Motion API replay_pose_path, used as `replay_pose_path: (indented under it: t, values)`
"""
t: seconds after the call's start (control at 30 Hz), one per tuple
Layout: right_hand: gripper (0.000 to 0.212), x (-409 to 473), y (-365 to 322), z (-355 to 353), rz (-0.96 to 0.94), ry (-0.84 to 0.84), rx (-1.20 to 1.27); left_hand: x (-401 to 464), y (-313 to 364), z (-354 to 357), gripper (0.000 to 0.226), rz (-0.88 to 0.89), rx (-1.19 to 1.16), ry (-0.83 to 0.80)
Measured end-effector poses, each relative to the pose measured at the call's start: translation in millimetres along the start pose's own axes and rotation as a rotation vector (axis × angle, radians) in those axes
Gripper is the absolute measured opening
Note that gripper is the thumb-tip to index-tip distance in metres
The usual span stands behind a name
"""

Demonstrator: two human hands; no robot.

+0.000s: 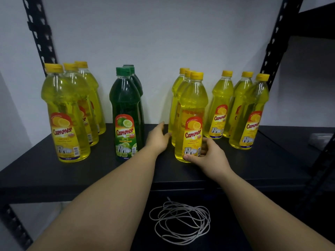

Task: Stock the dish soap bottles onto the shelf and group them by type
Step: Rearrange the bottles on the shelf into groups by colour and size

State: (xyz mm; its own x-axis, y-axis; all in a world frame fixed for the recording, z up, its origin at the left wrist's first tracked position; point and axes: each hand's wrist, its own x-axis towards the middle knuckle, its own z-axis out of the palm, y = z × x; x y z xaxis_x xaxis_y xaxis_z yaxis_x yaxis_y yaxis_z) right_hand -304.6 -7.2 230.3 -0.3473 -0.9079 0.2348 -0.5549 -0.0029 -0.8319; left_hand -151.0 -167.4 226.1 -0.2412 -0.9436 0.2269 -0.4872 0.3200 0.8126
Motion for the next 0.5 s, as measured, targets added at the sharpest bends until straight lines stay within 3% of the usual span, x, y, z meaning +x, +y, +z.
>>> replay_pose_path:
  t: [0.17, 0.33, 0.5]
  values:
    - [0.088, -4.8, -6.1, 0.8, 0.019, 0.017, -0.058, -45.2, 2.2, -10.6, 0.068, 0.022, 0.068, -0.030]
    - [0.091, -9.8, -12.7, -2.0, 0.041, 0.004, -0.089, -83.8, 7.5, -23.2, 0.050, 0.117, 0.078, -0.119]
    - [0.095, -7.3, -12.7, -5.4, 0.045, -0.047, 0.029, -90.4, 8.4, -26.2, 0.065, 0.125, 0.041, -0.202]
